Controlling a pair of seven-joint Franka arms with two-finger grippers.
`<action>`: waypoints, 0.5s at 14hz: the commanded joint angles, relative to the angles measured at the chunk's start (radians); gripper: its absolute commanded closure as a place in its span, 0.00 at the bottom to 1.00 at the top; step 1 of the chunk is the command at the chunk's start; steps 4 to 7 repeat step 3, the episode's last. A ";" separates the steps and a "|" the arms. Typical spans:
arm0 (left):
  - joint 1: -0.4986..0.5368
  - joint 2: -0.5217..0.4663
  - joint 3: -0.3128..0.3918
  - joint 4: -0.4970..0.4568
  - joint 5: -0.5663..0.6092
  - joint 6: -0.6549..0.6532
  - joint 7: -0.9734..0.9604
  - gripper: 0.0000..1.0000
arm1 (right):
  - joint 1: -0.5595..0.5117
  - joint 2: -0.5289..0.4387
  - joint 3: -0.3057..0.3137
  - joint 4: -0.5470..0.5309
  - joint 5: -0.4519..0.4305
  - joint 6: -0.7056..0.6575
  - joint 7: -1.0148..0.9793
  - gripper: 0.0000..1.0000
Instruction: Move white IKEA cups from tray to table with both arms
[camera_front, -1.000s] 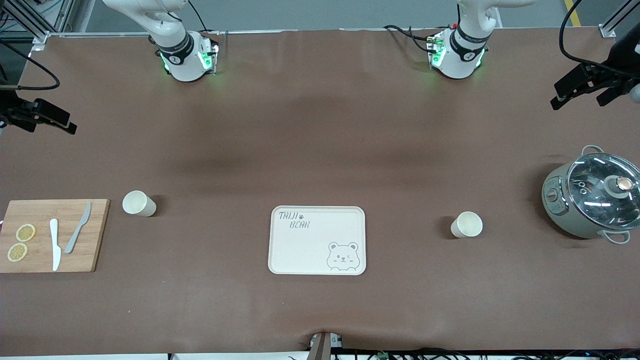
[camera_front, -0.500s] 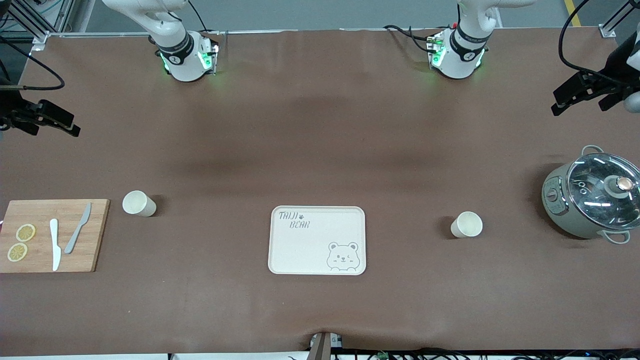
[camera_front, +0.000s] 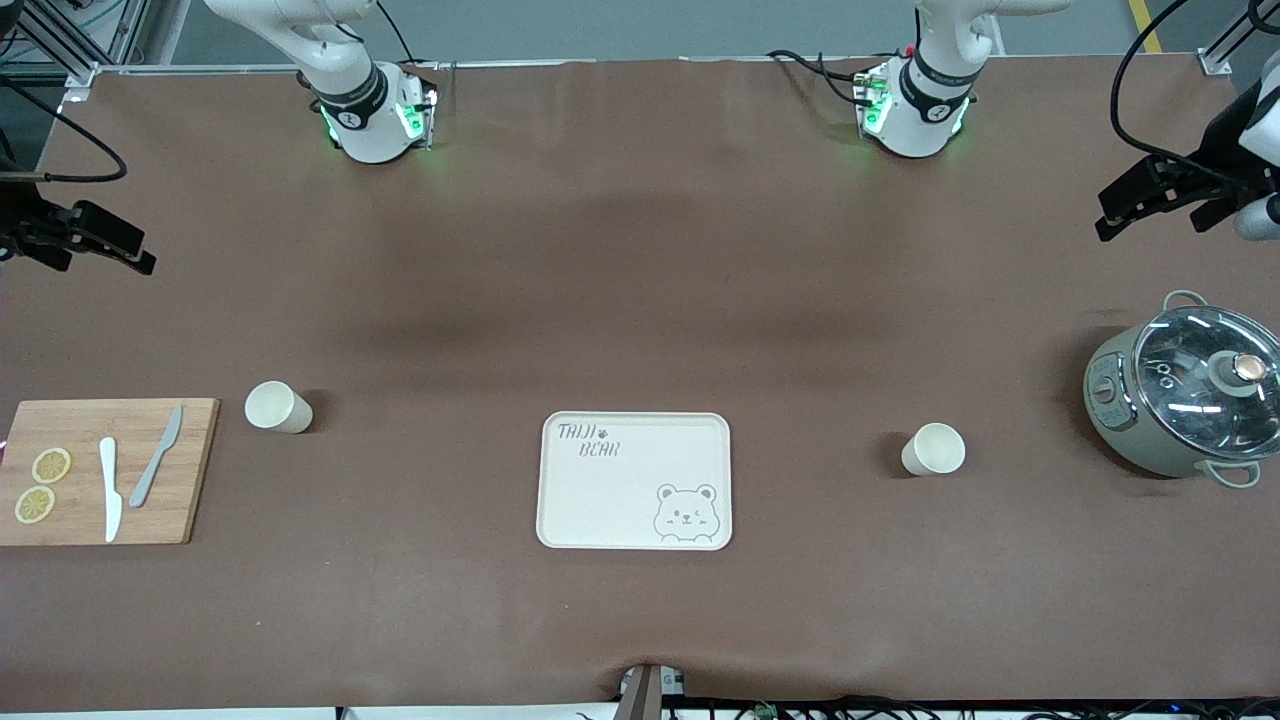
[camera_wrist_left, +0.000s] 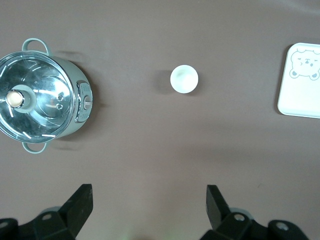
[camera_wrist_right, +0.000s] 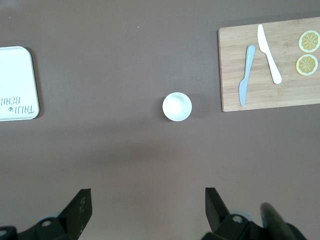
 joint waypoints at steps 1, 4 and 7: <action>-0.009 0.011 0.001 0.025 0.023 -0.010 0.013 0.00 | 0.005 0.004 0.000 0.010 -0.013 0.004 0.014 0.00; -0.010 0.018 0.001 0.027 0.022 -0.010 0.016 0.00 | 0.007 0.006 0.000 0.011 -0.013 0.006 0.014 0.00; -0.010 0.018 0.001 0.027 0.022 -0.010 0.016 0.00 | 0.007 0.006 0.000 0.011 -0.013 0.006 0.014 0.00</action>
